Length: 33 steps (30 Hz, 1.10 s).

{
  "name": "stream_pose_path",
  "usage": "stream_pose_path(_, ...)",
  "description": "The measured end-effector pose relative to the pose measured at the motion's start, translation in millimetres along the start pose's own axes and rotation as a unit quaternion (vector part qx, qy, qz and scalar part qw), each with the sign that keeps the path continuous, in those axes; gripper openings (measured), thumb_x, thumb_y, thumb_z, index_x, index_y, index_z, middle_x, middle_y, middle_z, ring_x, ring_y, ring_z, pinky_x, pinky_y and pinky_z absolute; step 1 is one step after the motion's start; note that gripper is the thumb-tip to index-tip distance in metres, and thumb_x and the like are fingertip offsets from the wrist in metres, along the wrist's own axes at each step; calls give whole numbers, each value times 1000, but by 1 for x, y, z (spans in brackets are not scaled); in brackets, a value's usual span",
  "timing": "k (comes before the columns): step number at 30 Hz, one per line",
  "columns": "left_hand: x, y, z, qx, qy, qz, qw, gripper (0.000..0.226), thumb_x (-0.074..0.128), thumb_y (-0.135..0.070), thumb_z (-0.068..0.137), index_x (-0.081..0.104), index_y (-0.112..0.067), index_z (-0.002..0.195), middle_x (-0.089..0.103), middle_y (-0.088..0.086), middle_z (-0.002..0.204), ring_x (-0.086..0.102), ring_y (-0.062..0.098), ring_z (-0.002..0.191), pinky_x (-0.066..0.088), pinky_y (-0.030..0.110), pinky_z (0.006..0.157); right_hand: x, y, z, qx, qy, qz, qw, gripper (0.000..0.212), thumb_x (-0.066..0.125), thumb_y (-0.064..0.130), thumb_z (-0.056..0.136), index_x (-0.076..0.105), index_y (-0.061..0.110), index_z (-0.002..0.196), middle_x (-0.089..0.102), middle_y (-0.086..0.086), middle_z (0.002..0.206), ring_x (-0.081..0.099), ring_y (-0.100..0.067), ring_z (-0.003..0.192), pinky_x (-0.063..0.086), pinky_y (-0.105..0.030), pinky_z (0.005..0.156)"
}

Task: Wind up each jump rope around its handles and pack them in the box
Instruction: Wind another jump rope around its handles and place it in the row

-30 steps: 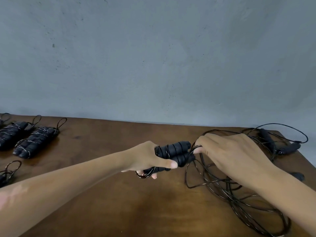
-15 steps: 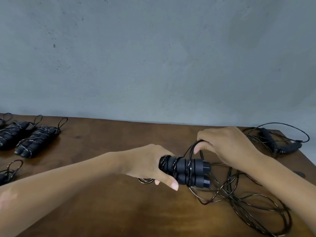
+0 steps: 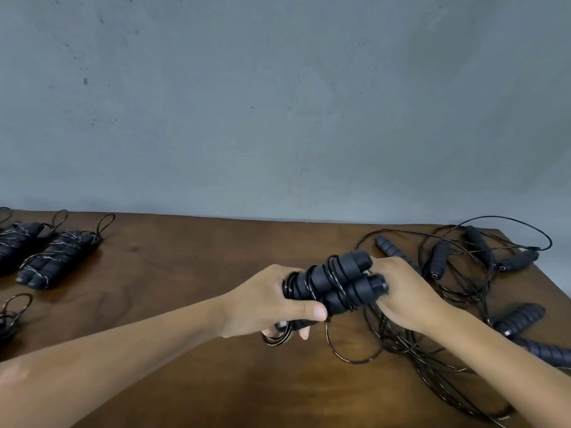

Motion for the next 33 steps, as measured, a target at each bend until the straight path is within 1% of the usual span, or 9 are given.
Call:
stream_pose_path(3, -4, 3, 1, 8, -23, -56, 998, 22, 72, -43, 90, 65, -23, 92, 70, 17, 79, 52, 27, 58, 31, 23, 43, -3, 0, 0, -31, -43, 25, 998, 36, 47, 22, 103, 42, 46, 76, 57, 11, 59, 57, -7, 58, 41, -23, 59)
stream_pose_path(6, -12, 6, 2, 5, -57, -99, 993, 19, 71, -46, 93, 68, -28, 86, 70, 20, 80, 53, 27, 57, 30, 21, 41, -6, 2, -2, 1, -44, 46, 998, 29, 48, 35, 105, 54, 34, 77, 62, 5, 59, 59, -4, 57, 40, -12, 59)
stream_pose_path(9, -28, 13, 0, -18, -107, -131, 985, 34, 69, -50, 90, 65, -16, 96, 69, 21, 82, 52, 27, 59, 29, 21, 40, -5, -7, -6, 23, -26, 36, 999, 31, 46, 44, 104, 59, 28, 80, 65, 6, 63, 59, -6, 57, 40, -15, 58)
stream_pose_path(14, -41, 23, -5, -58, -149, -152, 975, 51, 73, -56, 90, 61, -9, 105, 68, 19, 82, 53, 26, 58, 28, 21, 40, -11, -14, -16, 36, -26, -12, 999, 29, 44, 54, 100, 56, 36, 82, 61, 5, 61, 57, -10, 54, 45, -31, 55)
stream_pose_path(17, -54, 26, -6, -74, -182, -180, 964, 60, 70, -59, 82, 61, -7, 112, 67, 18, 82, 54, 26, 58, 29, 20, 39, -12, -21, -25, 40, -30, -48, 998, 33, 36, 60, 97, 56, 35, 88, 60, 8, 61, 58, -11, 59, 40, -26, 51)
stream_pose_path(23, -68, 42, -8, -118, -210, -156, 958, 58, 73, -60, 80, 64, -10, 108, 69, 19, 82, 52, 27, 59, 31, 20, 39, -35, -14, -35, 34, -62, -148, 986, 36, 30, 60, 97, 57, 36, 98, 55, 14, 60, 56, -6, 58, 49, -32, 56)
stream_pose_path(26, -67, 44, -6, -130, -201, -145, 960, 53, 73, -57, 83, 64, -10, 106, 69, 18, 80, 50, 27, 61, 33, 19, 39, -50, -2, -35, 3, -96, -223, 970, 40, 27, 58, 98, 58, 33, 100, 55, 17, 64, 59, -14, 57, 49, -37, 53)
stream_pose_path(30, -61, 45, -2, -149, -173, -104, 968, 52, 73, -56, 86, 65, -11, 110, 68, 17, 78, 45, 25, 57, 32, 21, 42, -69, 18, -32, -62, -152, -286, 944, 34, 39, 47, 100, 65, 24, 98, 65, 11, 70, 61, -23, 52, 48, -37, 44)
stream_pose_path(33, -57, 44, 2, -161, -150, -75, 973, 49, 72, -55, 89, 65, -13, 112, 70, 16, 78, 44, 24, 59, 32, 20, 41, -81, 35, -29, -104, -182, -305, 929, 28, 49, 39, 97, 67, 18, 90, 63, 8, 65, 54, -22, 43, 42, -30, 37)
Point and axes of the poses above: each hand's wrist, its own z-axis towards the middle knuckle, its own x-axis out of the palm, y = z × x, the point moved 7 cm from there along z, towards the middle knuckle
